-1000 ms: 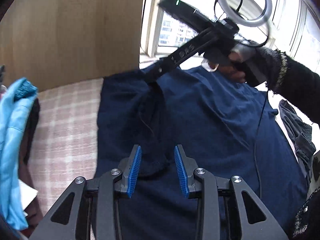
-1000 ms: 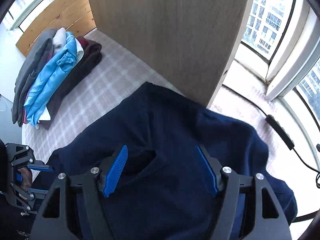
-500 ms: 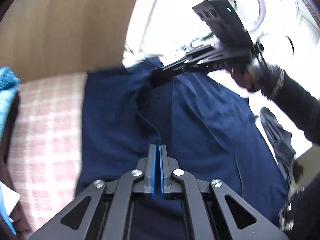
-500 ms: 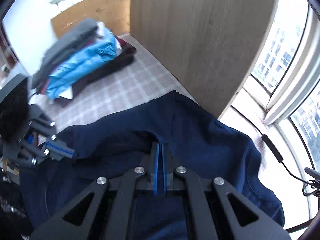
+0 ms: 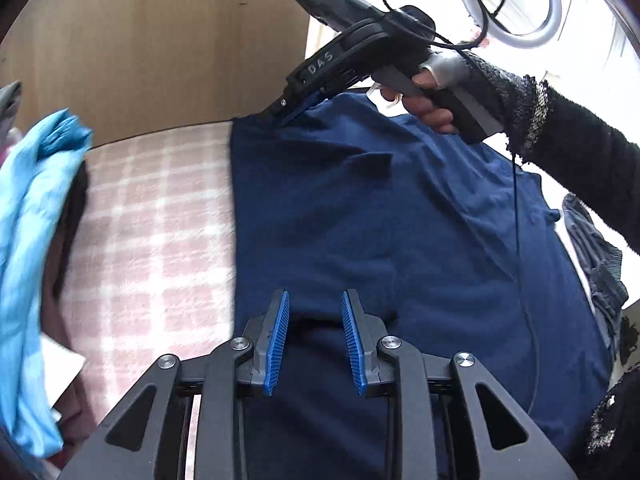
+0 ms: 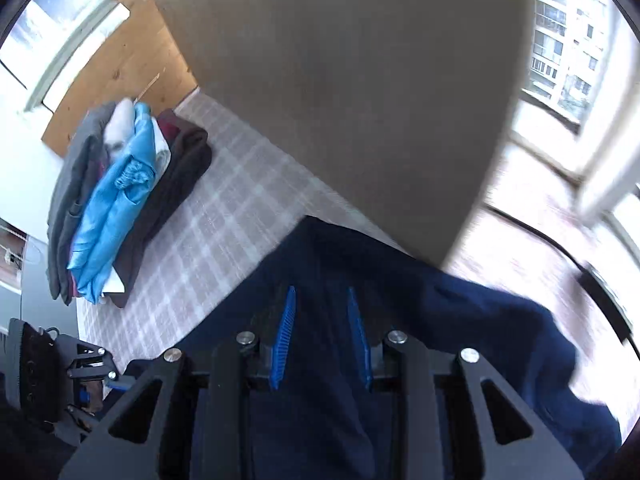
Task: Fold clothes
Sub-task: 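Fold the held hem up over the shirt body with both grippers and release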
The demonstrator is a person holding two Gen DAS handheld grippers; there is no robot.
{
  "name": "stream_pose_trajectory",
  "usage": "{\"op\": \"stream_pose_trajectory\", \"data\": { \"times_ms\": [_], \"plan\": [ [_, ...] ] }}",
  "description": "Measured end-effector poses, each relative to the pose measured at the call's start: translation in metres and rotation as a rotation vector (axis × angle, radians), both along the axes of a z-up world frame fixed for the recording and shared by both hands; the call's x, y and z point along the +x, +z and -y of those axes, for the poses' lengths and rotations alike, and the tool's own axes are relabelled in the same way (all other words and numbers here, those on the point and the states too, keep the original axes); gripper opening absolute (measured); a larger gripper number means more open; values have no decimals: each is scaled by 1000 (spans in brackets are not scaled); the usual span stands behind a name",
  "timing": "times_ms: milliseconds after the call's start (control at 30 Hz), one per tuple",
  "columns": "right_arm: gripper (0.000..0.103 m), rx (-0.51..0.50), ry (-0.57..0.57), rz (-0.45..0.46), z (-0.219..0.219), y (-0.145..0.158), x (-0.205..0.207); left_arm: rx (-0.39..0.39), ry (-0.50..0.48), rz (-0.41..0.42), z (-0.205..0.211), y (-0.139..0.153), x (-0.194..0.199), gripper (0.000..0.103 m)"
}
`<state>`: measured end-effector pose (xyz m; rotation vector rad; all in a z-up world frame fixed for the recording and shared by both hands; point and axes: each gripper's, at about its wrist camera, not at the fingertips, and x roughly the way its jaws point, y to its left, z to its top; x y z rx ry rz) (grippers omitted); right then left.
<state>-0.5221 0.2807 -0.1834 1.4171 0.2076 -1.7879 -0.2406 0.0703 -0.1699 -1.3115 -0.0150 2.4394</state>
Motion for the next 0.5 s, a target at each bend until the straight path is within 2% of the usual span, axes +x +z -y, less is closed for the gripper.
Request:
{"op": "stream_pose_trajectory", "data": {
  "times_ms": [67, 133, 200, 233, 300, 400, 433, 500],
  "plan": [
    [27, 65, 21, -19, 14, -7, -4, 6, 11, 8, 8, 0, 9, 26],
    [27, 72, 46, -48, 23, -5, -2, 14, 19, 12, 14, -1, 18, 28],
    [5, 73, 91, -58, 30, -2, 2, 12, 30, 31, 18, -6, 23, 28],
    [3, 85, 111, -104, 33, 1, 8, 11, 36, 35, 22, -6, 26, 28],
    [2, 117, 129, -238, 38, 12, 19, 7, 43, 42, 22, -13, 26, 28],
    [3, 211, 121, -438, 51, 19, 29, -39, 86, 63, 26, -22, 21, 28],
    [4, 230, 112, -446, 52, 20, 29, -57, 108, 68, 29, -24, 20, 28],
    [6, 256, 89, -407, 52, 22, 25, -8, 130, 79, 38, -21, 20, 27]
  ]
}}
